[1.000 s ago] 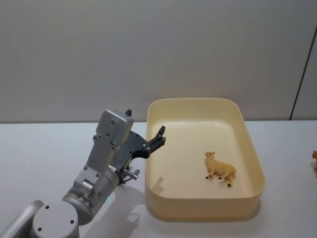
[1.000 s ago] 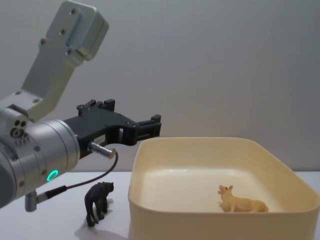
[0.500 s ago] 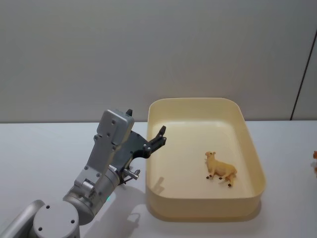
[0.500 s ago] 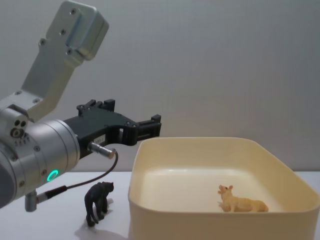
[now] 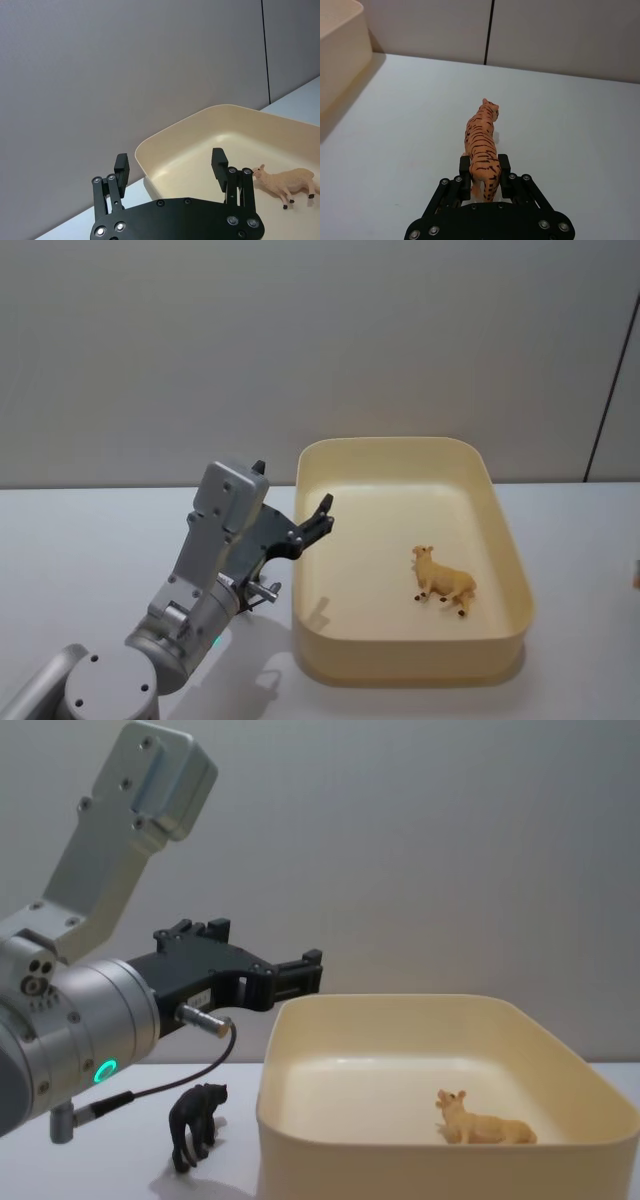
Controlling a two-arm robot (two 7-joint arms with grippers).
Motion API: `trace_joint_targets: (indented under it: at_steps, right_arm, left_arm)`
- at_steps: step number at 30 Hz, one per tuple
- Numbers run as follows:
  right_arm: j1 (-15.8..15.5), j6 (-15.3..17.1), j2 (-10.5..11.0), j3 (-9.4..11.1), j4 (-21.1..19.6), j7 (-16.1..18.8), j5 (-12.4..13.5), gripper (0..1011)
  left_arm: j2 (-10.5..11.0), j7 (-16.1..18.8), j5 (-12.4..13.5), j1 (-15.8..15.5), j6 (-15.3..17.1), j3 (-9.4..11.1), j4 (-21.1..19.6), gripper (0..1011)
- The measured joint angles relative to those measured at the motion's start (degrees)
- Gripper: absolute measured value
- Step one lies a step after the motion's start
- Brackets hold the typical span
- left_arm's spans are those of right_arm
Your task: Pick up the toy alternately with two hands and place it into the central storage box.
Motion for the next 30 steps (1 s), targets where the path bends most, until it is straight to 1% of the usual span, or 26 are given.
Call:
trace_joint_targets:
  at_steps: [4, 8, 9, 18, 21, 23, 26, 30]
  right_arm:
    - [-0.25, -0.68, -0.09, 0.03, -1.26, 0.61, 0.81, 302]
    - [-0.47, -1.26, -0.2, 0.11, -3.25, 1.33, 1.94, 302]
    - [-0.52, -1.46, -0.27, 0.13, -4.14, 1.75, 2.59, 302]
    - [0.02, -1.47, -0.92, -0.15, -9.32, 4.54, 5.48, 302]
    - [0.96, -0.77, -1.54, -0.73, -11.34, 6.09, 6.33, 302]
    - [1.4, -0.44, -1.84, -1.05, -11.82, 6.69, 6.54, 302]
    - [2.69, 0.83, -2.83, -2.06, -12.93, 8.42, 6.67, 302]
    - [4.12, 2.17, -4.0, -3.24, -13.32, 9.82, 6.36, 302]
  left_arm:
    - [0.0, 0.0, 0.0, 0.0, 0.0, 0.0, 0.0, 1001]
    - [0.0, 0.0, 0.0, 0.0, 0.0, 0.0, 0.0, 1001]
    - [0.0, 0.0, 0.0, 0.0, 0.0, 0.0, 0.0, 1001]
    - [0.0, 0.0, 0.0, 0.0, 0.0, 0.0, 0.0, 1001]
    - [0.0, 0.0, 0.0, 0.0, 0.0, 0.0, 0.0, 1001]
    - [0.0, 0.0, 0.0, 0.0, 0.0, 0.0, 0.0, 1001]
    - [0.0, 0.0, 0.0, 0.0, 0.0, 0.0, 0.0, 1001]
    - [0.0, 0.0, 0.0, 0.0, 0.0, 0.0, 0.0, 1001]
